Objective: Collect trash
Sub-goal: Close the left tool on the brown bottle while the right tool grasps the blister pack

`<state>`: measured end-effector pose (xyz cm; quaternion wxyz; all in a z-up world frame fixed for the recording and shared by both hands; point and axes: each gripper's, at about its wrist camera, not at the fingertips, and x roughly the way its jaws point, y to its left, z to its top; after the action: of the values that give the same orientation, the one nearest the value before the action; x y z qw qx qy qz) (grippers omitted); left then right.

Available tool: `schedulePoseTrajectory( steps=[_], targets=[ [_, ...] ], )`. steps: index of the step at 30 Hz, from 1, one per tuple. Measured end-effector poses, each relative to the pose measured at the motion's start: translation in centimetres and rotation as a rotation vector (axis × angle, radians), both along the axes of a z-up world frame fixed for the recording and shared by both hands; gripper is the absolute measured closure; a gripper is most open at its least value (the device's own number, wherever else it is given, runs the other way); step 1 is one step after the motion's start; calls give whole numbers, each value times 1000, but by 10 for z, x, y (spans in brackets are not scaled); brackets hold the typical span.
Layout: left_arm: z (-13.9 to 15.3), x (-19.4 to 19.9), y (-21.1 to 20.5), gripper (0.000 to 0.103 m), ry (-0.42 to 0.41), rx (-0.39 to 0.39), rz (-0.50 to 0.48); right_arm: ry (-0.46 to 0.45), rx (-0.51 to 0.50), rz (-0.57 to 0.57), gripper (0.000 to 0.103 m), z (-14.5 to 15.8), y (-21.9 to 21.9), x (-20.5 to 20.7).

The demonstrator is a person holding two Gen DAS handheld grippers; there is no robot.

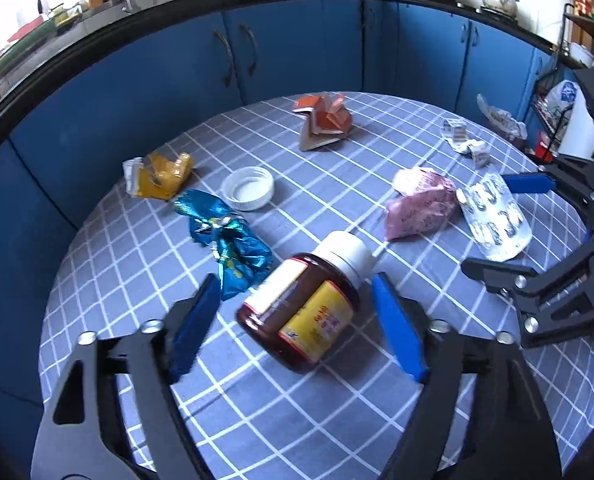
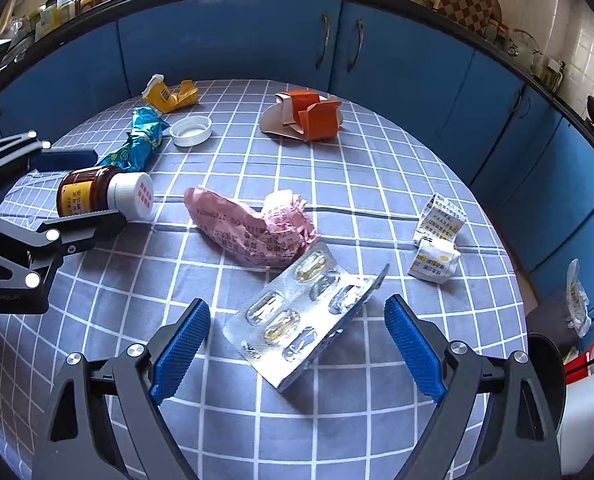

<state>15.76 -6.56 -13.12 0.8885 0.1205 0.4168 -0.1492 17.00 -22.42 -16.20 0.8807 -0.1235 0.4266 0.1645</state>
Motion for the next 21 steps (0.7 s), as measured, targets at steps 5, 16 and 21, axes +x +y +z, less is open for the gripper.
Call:
schedulePoseTrajectory(
  steps=[5,16,21],
  targets=[
    [-1,-5,-6,42,10,-4,-33,2,5,-25,16,0,-10,-4],
    [-1,-17,-19,42,3,-2,-43,-2,27,-11,57,3,-24,-17],
    [1,-19,-17,42,0,0,-34,-27,-7,14,67,4,-18,-26]
  ],
)
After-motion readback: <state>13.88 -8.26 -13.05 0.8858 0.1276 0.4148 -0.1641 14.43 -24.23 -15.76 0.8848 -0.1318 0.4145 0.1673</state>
